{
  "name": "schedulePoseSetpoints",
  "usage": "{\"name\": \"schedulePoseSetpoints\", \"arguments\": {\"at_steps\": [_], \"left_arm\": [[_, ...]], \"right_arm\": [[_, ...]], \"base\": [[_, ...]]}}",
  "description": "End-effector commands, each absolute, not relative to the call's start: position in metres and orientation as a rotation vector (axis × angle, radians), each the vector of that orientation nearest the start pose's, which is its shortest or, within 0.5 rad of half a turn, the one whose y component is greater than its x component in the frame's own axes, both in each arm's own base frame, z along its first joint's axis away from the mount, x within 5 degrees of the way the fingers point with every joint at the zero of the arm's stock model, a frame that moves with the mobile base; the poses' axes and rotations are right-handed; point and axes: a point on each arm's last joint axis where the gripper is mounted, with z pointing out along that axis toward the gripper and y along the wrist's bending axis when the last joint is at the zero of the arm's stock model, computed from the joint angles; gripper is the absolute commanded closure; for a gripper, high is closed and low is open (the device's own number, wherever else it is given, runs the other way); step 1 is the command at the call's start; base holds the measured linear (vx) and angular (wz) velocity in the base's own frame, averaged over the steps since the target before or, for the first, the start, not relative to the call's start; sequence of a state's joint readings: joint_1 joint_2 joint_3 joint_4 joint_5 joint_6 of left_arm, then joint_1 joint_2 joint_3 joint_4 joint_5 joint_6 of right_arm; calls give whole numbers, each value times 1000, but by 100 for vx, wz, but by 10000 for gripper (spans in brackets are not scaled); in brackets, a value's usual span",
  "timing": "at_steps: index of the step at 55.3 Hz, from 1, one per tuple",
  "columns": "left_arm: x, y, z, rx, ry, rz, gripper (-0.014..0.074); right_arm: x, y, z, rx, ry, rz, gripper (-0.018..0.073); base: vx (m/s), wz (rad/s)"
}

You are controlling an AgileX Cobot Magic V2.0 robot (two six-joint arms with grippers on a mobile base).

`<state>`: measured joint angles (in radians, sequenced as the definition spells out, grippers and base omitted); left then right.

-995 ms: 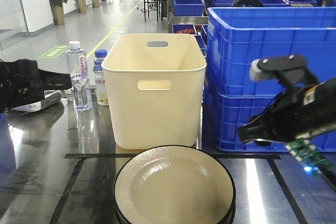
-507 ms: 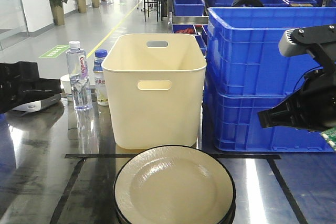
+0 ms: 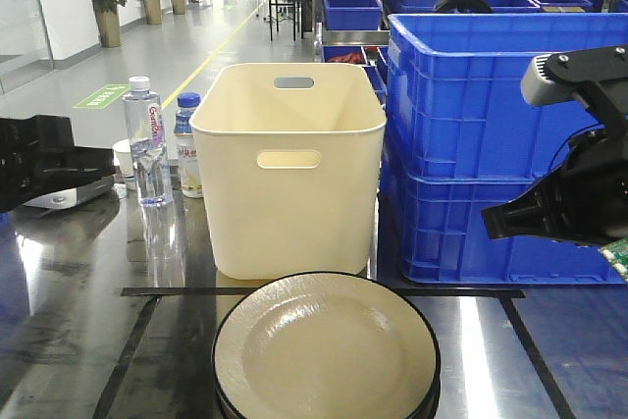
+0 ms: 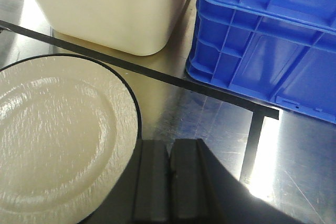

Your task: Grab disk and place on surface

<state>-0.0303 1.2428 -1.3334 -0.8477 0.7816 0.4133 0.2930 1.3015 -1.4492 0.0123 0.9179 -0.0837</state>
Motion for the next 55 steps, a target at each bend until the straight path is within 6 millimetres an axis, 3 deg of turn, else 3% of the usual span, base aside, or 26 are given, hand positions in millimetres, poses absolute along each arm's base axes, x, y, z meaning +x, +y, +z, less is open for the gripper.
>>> {"name": "schedulePoseSetpoints", "arguments": {"at_steps": [1,13,23,28,44,55], "left_arm": [[250,-55,459,107,1872,-755,605],[249,-49,453,149,1897,-593,605],[219,-45,441,165,1798,-397,605],[201,-39,425,127,1716,-316,605],[128,-19,333,17,1636,-214,605],[105,-15,287,19,1681,-204,605]], "right_arm": [[253,75,449,-393,2099,128,571],[253,75,449,-393,2100,128,571],[253,75,449,-393,2103,127,572],[253,75,449,-393,2103,127,571],[253,75,449,-393,2103,127,571],[253,75,449,-393,2103,127,571]], "base": [[0,0],[0,0],[0,0],[0,0],[0,0],[0,0]]}}
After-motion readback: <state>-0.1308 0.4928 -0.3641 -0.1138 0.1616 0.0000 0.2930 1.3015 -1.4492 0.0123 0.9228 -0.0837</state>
